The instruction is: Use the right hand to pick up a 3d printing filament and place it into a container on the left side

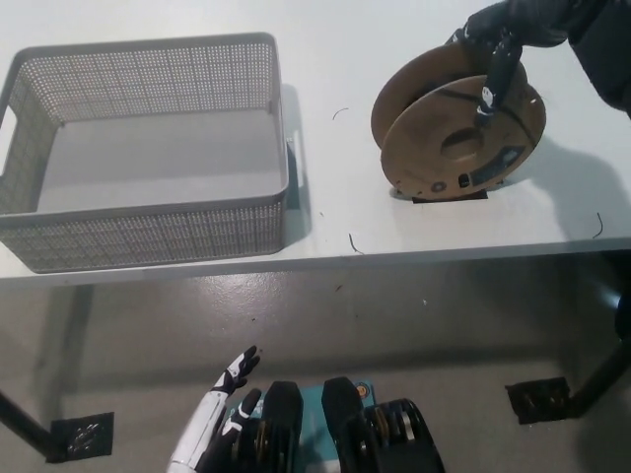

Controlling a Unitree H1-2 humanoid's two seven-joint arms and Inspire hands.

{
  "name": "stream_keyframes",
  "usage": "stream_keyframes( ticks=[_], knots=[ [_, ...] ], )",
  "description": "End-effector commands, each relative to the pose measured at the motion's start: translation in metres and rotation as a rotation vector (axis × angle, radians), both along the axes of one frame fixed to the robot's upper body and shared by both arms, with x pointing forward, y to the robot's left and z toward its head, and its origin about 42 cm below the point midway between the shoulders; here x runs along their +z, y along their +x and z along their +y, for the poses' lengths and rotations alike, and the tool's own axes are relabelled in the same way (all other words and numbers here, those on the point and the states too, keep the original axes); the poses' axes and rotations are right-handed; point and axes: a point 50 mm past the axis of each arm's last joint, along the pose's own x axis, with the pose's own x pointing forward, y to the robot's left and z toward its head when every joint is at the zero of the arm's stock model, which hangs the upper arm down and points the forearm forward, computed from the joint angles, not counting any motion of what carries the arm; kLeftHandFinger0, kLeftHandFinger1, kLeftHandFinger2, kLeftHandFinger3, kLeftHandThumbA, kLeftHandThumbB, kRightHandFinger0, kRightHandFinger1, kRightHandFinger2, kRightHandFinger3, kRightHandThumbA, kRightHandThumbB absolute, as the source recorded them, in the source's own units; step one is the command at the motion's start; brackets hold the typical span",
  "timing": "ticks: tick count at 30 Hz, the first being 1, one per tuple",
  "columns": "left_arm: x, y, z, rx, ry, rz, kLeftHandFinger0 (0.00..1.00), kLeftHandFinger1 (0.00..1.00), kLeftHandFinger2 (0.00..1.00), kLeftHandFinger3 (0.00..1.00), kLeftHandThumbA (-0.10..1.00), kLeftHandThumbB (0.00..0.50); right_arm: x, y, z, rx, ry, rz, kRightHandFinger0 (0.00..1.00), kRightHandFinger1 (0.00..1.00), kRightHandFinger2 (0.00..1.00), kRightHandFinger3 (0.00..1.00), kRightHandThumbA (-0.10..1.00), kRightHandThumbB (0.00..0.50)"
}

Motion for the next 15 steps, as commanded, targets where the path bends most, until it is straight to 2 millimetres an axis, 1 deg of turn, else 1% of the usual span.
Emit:
stream_keyframes(
  ticks=[1, 2, 3, 4, 5, 7, 8, 9, 10, 11, 12, 13, 14, 15],
  knots=[
    [0.013, 0.009, -0.003, -0.042, -0.002, -0.069, 1.0, 1.0, 1.0, 1.0, 1.0, 0.245, -0.039, 0.002, 0.002, -0.015, 0.059, -0.163, 0.08, 0.22, 0.28, 0.17, -0.1, 0.218],
    [0.014, 0.009, -0.003, -0.04, 0.0, -0.067, 1.0, 1.0, 1.0, 1.0, 1.0, 0.243, -0.041, 0.002, 0.001, -0.032, 0.092, -0.178, 0.03, 0.22, 0.38, 0.23, -0.1, 0.219],
    [0.014, 0.01, -0.003, -0.04, 0.0, -0.066, 1.0, 1.0, 1.0, 1.0, 1.0, 0.233, -0.042, 0.002, -0.003, -0.036, 0.153, -0.2, 0.01, 0.28, 0.56, 0.55, -0.1, 0.177],
    [0.013, 0.009, -0.003, -0.039, 0.0, -0.065, 1.0, 1.0, 1.0, 1.0, 1.0, 0.23, -0.044, 0.002, -0.006, -0.047, 0.19, -0.21, 0.04, 0.41, 0.74, 0.82, -0.1, 0.165],
    [0.013, 0.008, -0.002, -0.037, 0.005, -0.065, 1.0, 1.0, 1.0, 1.0, 1.0, 0.229, -0.047, 0.002, -0.009, -0.083, 0.244, -0.22, 0.12, 0.52, 0.84, 0.91, -0.1, 0.145],
    [0.012, 0.006, -0.001, -0.037, 0.006, -0.064, 1.0, 1.0, 1.0, 1.0, 1.0, 0.223, -0.052, 0.002, -0.013, -0.131, 0.344, -0.226, 0.14, 0.56, 0.87, 0.91, -0.1, 0.151],
    [0.011, 0.005, -0.002, -0.038, 0.006, -0.058, 1.0, 1.0, 1.0, 1.0, 1.0, 0.224, -0.055, 0.002, -0.016, -0.168, 0.413, -0.22, 0.17, 0.61, 0.91, 0.93, -0.1, 0.156],
    [0.011, 0.004, -0.002, -0.038, 0.006, -0.054, 1.0, 1.0, 1.0, 1.0, 1.0, 0.226, -0.057, 0.002, -0.017, -0.187, 0.447, -0.22, 0.2, 0.64, 0.93, 0.95, -0.1, 0.158],
    [0.01, 0.004, -0.002, -0.038, 0.003, -0.053, 1.0, 1.0, 1.0, 1.0, 1.0, 0.225, -0.059, 0.002, -0.018, -0.207, 0.466, -0.228, 0.26, 0.67, 0.94, 0.92, -0.09, 0.163],
    [0.01, 0.004, -0.001, -0.038, 0.001, -0.052, 1.0, 1.0, 1.0, 1.0, 1.0, 0.227, -0.06, 0.002, -0.019, -0.263, 0.566, -0.211, 0.23, 0.64, 0.93, 0.91, -0.1, 0.17],
    [0.011, 0.004, 0.0, -0.037, 0.001, -0.053, 1.0, 1.0, 1.0, 1.0, 1.0, 0.227, -0.064, 0.001, -0.022, -0.333, 0.747, -0.159, 0.21, 0.67, 0.99, 0.95, -0.1, 0.16],
    [0.011, 0.004, -0.001, -0.038, -0.001, -0.055, 1.0, 1.0, 1.0, 1.0, 1.0, 0.227, -0.065, 0.001, -0.023, -0.353, 0.806, -0.143, 0.28, 0.72, 1.0, 0.99, -0.1, 0.15],
    [0.011, 0.005, -0.002, -0.039, 0.001, -0.059, 1.0, 1.0, 1.0, 1.0, 1.0, 0.225, -0.066, 0.001, -0.026, -0.389, 0.899, -0.125, 0.28, 0.71, 1.0, 1.0, -0.1, 0.145],
    [0.01, 0.005, -0.002, -0.04, 0.005, -0.06, 1.0, 1.0, 1.0, 1.0, 1.0, 0.226, -0.07, 0.0, -0.031, -0.417, 1.006, -0.102, 0.29, 0.66, 0.98, 1.0, -0.1, 0.142]
  ],
)
